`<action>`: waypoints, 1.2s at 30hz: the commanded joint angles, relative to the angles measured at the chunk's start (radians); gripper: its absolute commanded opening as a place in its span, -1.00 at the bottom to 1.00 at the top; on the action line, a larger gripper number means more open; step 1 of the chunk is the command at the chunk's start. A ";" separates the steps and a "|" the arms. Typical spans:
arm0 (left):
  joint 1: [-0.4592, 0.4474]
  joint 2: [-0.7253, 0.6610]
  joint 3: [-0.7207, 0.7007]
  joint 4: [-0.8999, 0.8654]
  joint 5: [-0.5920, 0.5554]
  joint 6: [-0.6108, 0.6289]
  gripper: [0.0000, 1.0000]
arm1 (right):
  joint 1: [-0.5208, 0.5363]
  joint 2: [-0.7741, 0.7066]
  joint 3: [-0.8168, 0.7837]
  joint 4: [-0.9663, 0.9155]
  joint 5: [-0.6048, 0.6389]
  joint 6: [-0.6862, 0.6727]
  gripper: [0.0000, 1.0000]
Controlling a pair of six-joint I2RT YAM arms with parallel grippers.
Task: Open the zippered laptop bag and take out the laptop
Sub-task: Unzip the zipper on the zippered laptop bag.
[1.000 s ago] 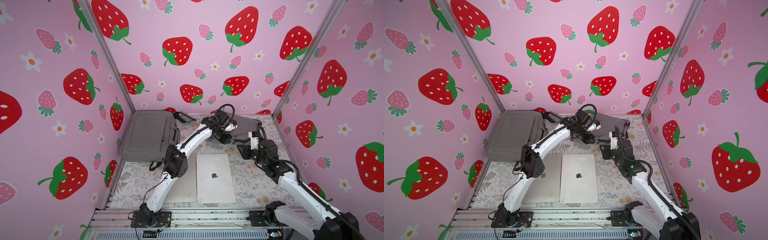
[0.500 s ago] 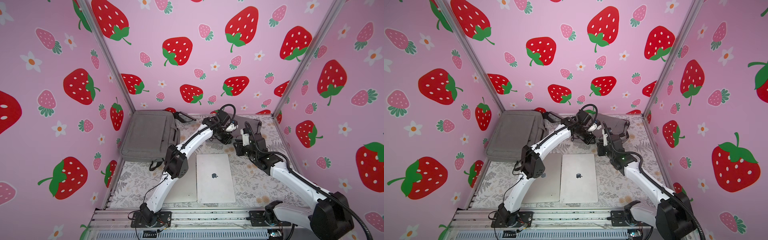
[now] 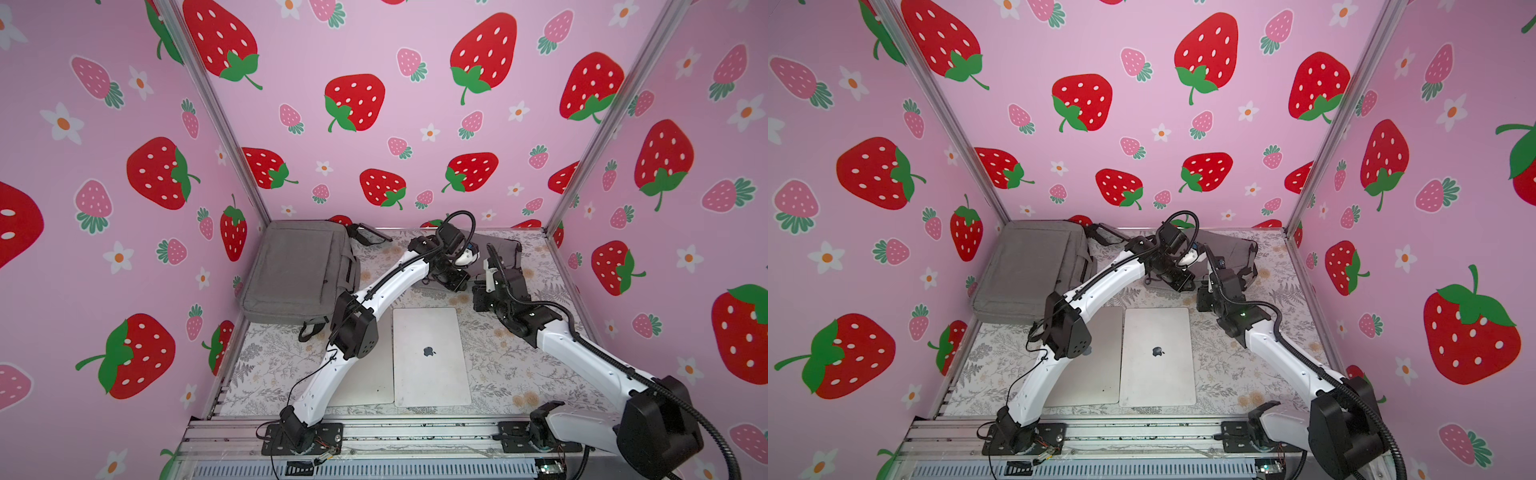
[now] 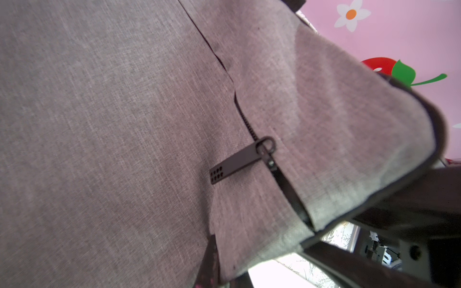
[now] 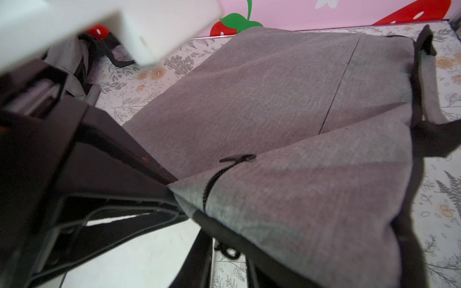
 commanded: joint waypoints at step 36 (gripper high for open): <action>-0.008 -0.124 -0.159 -0.030 -0.052 -0.033 -1.00 | -0.103 -0.277 -0.123 -0.348 0.188 0.112 -1.00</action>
